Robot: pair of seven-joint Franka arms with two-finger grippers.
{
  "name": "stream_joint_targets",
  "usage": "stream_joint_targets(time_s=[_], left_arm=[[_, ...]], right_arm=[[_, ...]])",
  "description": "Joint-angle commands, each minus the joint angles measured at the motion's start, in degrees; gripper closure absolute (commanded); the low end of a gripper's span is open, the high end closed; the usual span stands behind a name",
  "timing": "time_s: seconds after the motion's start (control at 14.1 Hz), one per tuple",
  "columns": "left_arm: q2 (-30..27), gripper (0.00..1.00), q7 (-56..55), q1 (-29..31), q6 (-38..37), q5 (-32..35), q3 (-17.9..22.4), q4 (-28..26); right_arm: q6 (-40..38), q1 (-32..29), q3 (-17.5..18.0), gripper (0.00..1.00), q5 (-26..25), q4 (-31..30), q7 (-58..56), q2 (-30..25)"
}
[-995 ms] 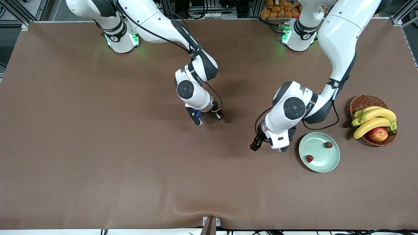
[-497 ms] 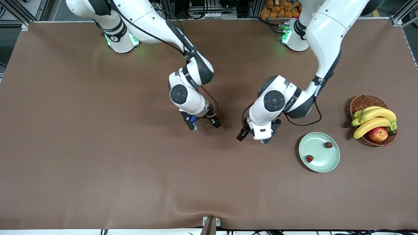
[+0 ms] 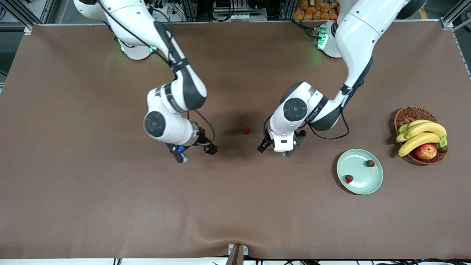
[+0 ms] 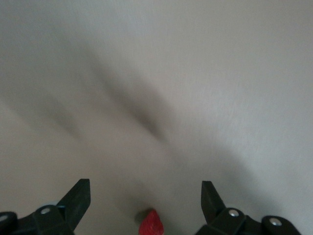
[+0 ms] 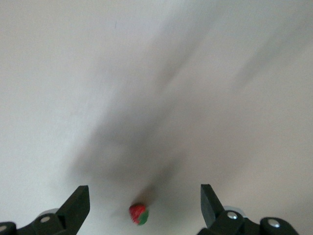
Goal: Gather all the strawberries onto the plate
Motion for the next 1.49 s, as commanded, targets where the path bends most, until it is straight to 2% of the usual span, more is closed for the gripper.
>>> stream_joint_targets(time_s=[0.0, 0.07, 0.21, 0.43, 0.92, 1.07, 1.14, 1.21, 1.35, 1.42], left_arm=[[2.7, 0.0, -1.3, -5.2, 0.0, 6.1, 0.7, 2.4], [3.2, 0.0, -0.6, -6.1, 0.1, 10.0, 0.7, 2.4], [5.2, 0.0, 1.6, -7.0, 0.4, 15.8, 0.5, 2.7], [8.4, 0.0, 6.1, -9.0, 0.6, 16.4, 0.5, 5.3], [10.0, 0.0, 5.5, -11.4, 0.7, 16.0, 0.5, 6.3], [10.0, 0.18, 5.5, -11.4, 0.7, 15.9, 0.5, 6.3], [10.0, 0.26, 5.4, -11.4, 0.7, 15.9, 0.5, 6.3], [10.0, 0.4, 5.5, -11.3, 0.7, 15.9, 0.5, 6.3], [9.9, 0.88, 5.4, -11.3, 0.7, 15.8, 0.5, 6.3], [9.7, 1.0, 5.3, -11.3, 0.6, 15.7, 0.5, 6.3]], right_arm=[[-4.6, -5.1, -0.5, 0.0, -0.1, -1.2, -8.8, -2.7], [-5.8, -6.7, -0.7, 0.0, -0.2, -1.2, -11.5, -3.0], [-10.3, -8.7, -3.4, 0.0, -1.1, -1.1, -14.8, -4.0], [-16.1, -8.9, -8.3, 0.0, -3.7, -1.1, -23.1, -6.6], [-25.2, -18.3, -8.1, 0.0, -13.4, -1.0, -39.9, -15.9], [-26.2, -20.8, -6.5, 0.0, -18.6, -1.4, -47.0, -20.3], [-26.4, -23.7, -3.7, 0.0, -21.0, -1.7, -49.4, -22.6], [-27.2, -26.8, 0.0, 0.0, -22.8, -1.7, -49.8, -24.5], [-28.8, -30.8, 5.7, 0.0, -27.5, -2.1, -49.8, -27.8], [-28.4, -30.9, 6.2, 0.0, -29.1, -4.1, -49.7, -30.2]])
